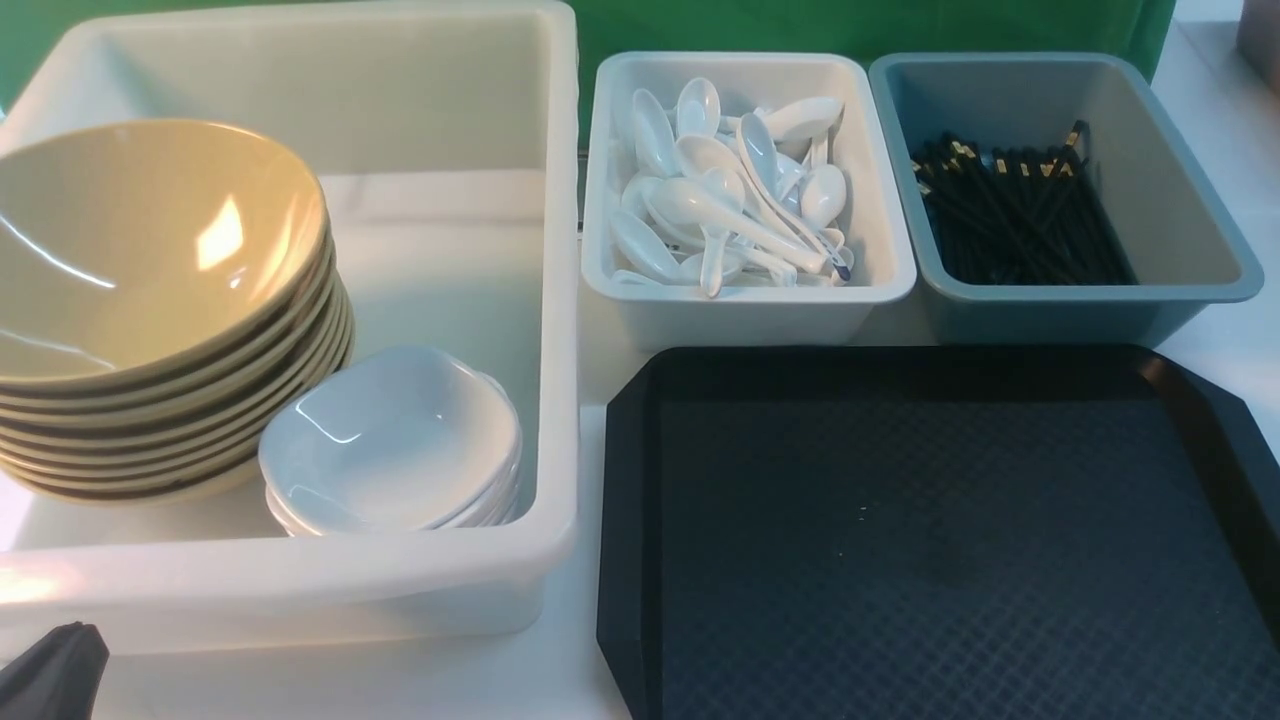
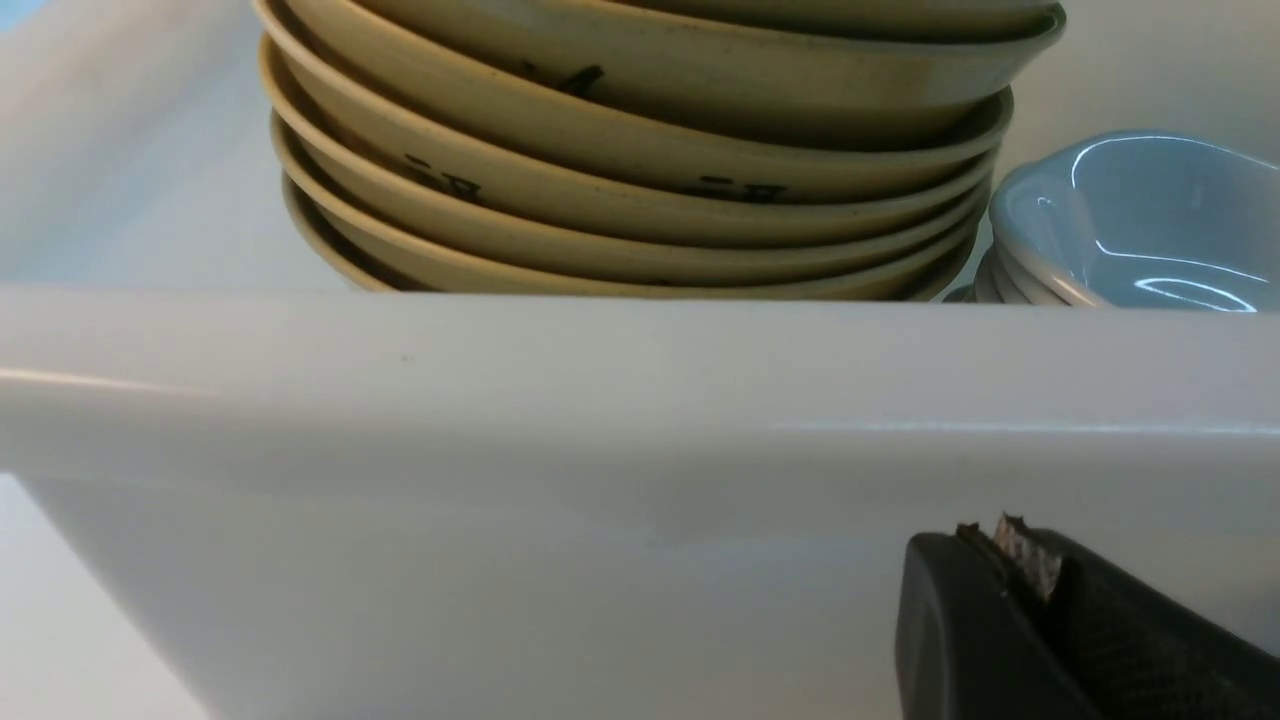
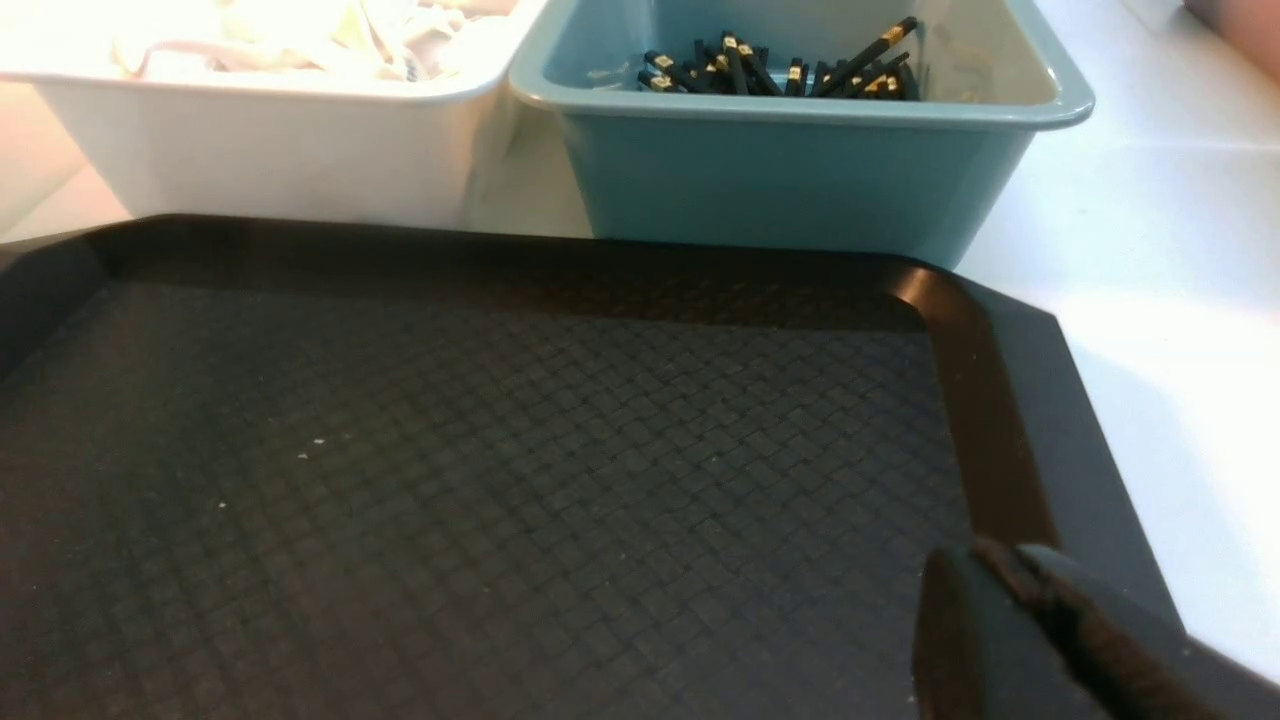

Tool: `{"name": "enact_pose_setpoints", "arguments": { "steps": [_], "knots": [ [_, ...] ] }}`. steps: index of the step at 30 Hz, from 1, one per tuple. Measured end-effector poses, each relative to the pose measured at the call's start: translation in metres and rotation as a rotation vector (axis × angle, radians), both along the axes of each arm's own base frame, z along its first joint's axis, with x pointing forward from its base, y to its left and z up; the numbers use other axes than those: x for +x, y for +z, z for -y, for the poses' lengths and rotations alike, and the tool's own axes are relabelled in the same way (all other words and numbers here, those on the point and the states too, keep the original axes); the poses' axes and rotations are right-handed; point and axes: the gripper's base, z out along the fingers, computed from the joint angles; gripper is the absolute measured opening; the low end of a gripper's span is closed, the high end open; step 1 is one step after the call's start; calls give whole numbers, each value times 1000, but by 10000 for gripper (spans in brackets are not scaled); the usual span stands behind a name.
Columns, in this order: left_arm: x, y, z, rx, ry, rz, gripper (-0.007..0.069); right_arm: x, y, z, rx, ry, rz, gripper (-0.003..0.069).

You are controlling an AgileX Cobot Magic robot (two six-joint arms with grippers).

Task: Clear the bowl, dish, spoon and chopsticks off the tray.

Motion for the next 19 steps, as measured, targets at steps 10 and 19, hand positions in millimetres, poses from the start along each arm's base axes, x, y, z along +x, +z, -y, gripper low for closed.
{"name": "enact_pose_setpoints", "arguments": {
  "steps": [10,19],
  "knots": [
    [0,0,0,-1,0,0,-8,0,0,0,-1,0,0,78],
    [0,0,0,-1,0,0,-8,0,0,0,-1,0,0,79]
  ]
}}
